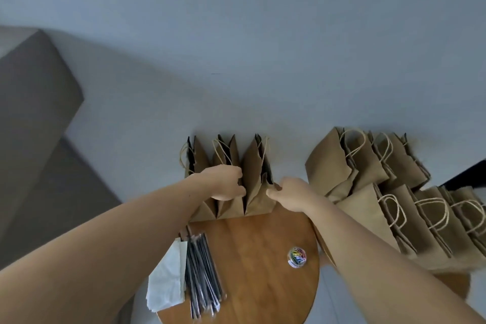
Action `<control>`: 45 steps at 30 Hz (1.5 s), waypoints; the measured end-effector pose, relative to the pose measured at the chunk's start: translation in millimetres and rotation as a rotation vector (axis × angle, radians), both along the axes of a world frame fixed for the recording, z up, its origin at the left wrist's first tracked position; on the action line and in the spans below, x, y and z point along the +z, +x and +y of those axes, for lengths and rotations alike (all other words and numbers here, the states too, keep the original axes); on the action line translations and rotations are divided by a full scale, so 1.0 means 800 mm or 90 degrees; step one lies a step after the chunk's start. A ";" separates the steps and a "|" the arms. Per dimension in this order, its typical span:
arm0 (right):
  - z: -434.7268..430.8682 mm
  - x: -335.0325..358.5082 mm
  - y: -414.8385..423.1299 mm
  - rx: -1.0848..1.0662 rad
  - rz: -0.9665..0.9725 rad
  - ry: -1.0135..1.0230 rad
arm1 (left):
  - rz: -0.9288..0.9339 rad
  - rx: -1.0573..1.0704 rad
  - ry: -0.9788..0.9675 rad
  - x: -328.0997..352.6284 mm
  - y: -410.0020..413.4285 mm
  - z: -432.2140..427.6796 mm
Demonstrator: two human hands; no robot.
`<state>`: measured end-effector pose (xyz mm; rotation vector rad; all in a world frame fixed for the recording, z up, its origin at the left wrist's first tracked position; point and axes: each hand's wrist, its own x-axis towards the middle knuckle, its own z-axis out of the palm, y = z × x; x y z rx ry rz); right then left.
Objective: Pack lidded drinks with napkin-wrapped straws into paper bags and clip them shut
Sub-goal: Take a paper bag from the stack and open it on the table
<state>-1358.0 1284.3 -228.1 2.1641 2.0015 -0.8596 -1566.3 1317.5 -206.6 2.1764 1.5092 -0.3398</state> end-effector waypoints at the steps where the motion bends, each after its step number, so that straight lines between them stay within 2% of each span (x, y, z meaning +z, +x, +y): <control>1: 0.011 -0.007 0.003 -0.014 0.000 0.003 | -0.001 -0.008 -0.003 -0.007 0.002 0.006; 10: 0.112 -0.067 -0.015 -0.029 -0.045 0.082 | -0.020 0.047 -0.008 -0.030 0.002 0.035; 15: 0.143 -0.095 -0.011 0.000 -0.011 0.051 | -0.021 0.105 -0.017 -0.031 0.010 0.042; 22: 0.133 -0.063 0.027 -0.016 0.037 0.152 | -0.030 0.120 0.028 -0.014 0.035 0.038; 31: 0.009 0.002 0.030 0.002 -0.015 0.285 | -0.077 0.050 0.046 0.007 0.045 -0.011; 36: -0.082 -0.019 -0.007 -0.043 -0.014 0.267 | -0.096 0.033 0.018 -0.021 0.030 -0.067; 45: -0.214 -0.085 -0.040 -0.028 -0.062 0.214 | -0.107 0.006 -0.125 -0.109 0.011 -0.176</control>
